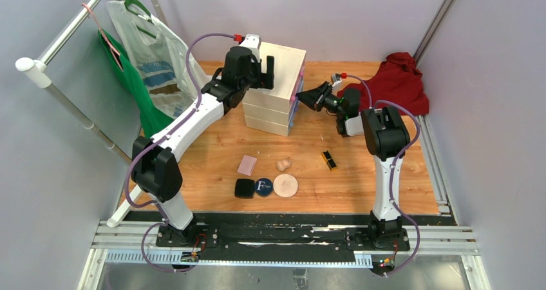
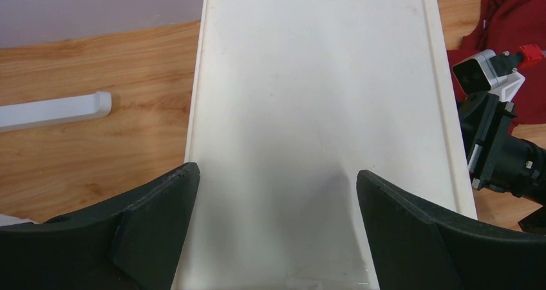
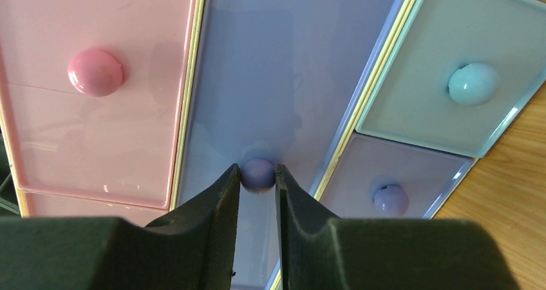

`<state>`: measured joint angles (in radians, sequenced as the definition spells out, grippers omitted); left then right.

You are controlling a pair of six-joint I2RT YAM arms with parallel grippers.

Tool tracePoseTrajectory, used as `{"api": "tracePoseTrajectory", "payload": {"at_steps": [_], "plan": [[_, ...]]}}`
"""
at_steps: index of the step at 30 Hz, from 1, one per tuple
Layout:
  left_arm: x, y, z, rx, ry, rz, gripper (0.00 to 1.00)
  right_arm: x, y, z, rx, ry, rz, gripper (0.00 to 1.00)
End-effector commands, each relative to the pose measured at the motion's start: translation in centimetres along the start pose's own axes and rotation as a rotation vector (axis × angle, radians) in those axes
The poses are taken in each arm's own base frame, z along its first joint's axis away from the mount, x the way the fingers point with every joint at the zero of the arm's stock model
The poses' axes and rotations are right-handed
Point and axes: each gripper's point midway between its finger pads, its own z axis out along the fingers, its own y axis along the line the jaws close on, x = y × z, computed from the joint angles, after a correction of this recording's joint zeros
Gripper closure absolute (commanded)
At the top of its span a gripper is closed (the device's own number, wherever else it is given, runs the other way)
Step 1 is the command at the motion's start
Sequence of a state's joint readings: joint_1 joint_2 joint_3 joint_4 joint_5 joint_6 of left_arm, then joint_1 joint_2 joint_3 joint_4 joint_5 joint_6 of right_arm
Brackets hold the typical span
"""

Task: Organize the makeup
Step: Open the drawer in the storage box.

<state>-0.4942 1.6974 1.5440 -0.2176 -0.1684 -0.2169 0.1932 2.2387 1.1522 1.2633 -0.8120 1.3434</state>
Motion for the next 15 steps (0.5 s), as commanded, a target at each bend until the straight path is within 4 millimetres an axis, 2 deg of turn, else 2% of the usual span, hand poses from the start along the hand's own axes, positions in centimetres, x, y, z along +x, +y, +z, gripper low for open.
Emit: {"api": "tracePoseTrajectory", "payload": {"at_steps": [1, 8, 15], "plan": [[4.7, 0.7, 1.0, -0.032, 0.135, 0.014, 0.02, 1.5, 0.6, 0.5, -0.038, 0.042, -0.029, 0.76], [5.1, 0.8, 1.2, -0.037, 0.147, 0.015, 0.02, 1.4, 0.5, 0.4, -0.033, 0.032, -0.027, 0.98], [6.0, 1.4, 1.5, -0.067, 0.169, 0.017, 0.02, -0.1, 1.0, -1.8, -0.045, -0.022, -0.03, 0.99]]}}
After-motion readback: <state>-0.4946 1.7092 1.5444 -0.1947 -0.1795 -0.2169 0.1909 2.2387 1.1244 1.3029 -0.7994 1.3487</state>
